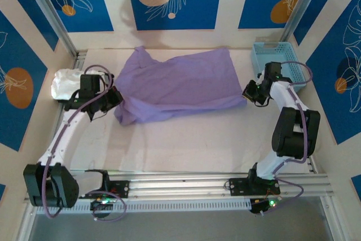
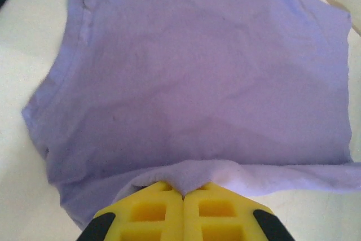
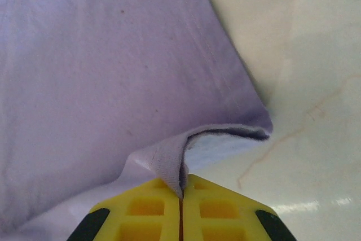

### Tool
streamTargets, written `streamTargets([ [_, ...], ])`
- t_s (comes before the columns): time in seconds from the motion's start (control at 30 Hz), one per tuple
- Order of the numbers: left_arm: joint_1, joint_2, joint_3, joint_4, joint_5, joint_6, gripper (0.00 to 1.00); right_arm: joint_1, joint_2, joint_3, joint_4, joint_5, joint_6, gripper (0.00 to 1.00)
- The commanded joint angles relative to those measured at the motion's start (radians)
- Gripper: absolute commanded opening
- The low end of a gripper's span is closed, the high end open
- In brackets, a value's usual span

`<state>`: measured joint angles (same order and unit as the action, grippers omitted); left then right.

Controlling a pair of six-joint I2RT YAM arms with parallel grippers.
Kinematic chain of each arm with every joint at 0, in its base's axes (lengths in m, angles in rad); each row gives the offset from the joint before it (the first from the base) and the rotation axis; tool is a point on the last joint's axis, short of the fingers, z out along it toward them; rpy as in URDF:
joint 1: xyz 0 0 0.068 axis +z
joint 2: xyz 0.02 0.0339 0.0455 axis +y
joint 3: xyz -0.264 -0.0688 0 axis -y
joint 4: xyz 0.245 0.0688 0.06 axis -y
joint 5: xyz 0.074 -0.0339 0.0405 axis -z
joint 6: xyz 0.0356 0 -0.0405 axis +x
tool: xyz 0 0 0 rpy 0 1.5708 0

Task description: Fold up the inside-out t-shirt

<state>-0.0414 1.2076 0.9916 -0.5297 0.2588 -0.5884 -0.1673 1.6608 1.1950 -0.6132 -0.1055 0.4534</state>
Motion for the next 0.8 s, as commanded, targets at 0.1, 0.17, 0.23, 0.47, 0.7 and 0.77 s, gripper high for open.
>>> streamTargets([
  [0.1, 0.060, 0.167, 0.114, 0.102, 0.028, 0.032, 0.00, 0.028, 0.135, 0.156, -0.028, 0.022, -0.016, 0.09],
  [0.17, 0.067, 0.249, 0.173, 0.122, 0.021, 0.032, 0.00, 0.038, 0.196, 0.220, -0.034, 0.035, -0.016, 0.09],
  [0.23, 0.075, 0.338, 0.230, 0.137, 0.021, 0.028, 0.00, 0.046, 0.261, 0.291, -0.037, 0.037, -0.013, 0.08],
  [0.47, 0.086, 0.642, 0.431, 0.196, 0.037, -0.022, 0.31, 0.075, 0.505, 0.590, -0.102, 0.043, -0.030, 0.27],
  [0.7, 0.080, 0.546, 0.297, 0.259, 0.012, -0.025, 0.46, 0.112, 0.392, 0.441, -0.066, 0.158, -0.100, 0.40],
  [0.77, 0.049, 0.453, 0.161, 0.334, 0.008, -0.052, 0.50, 0.154, 0.340, 0.347, -0.032, 0.187, -0.123, 0.41],
])
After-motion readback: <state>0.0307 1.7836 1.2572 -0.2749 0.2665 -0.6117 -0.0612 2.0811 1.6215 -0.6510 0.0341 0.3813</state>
